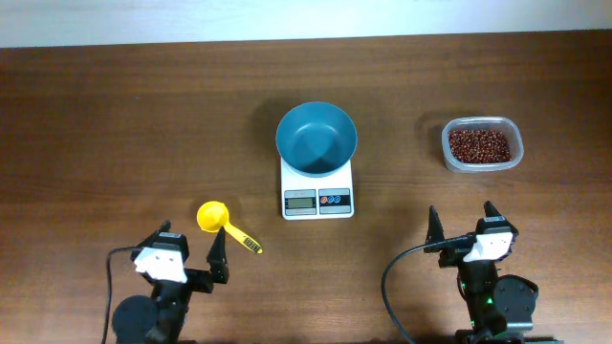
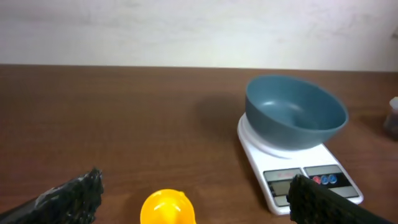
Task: Scoop item into bowl and weigh 50g on scale
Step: 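Move left gripper down toward the yellow scoop handle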
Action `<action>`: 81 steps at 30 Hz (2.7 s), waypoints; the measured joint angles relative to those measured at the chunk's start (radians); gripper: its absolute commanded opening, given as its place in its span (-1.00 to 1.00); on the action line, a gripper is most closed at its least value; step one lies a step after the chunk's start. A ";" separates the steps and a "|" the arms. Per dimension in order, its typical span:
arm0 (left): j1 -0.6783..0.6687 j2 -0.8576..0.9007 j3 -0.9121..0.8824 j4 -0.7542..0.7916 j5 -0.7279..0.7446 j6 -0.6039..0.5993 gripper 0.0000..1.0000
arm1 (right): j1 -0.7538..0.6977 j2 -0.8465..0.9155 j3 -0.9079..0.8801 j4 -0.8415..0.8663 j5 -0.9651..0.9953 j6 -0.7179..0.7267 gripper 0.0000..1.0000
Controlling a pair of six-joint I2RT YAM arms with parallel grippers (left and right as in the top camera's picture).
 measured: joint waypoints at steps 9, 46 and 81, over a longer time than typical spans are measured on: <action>0.000 0.041 0.153 -0.134 0.003 -0.011 0.98 | 0.000 0.000 0.000 0.000 0.000 0.000 0.97; 0.000 0.853 0.973 -0.871 0.041 -0.011 0.98 | 0.000 0.000 0.000 0.000 0.000 0.000 0.97; 0.000 1.324 0.756 -0.674 -0.186 -0.431 0.98 | 0.000 0.000 0.000 0.000 0.000 0.000 0.97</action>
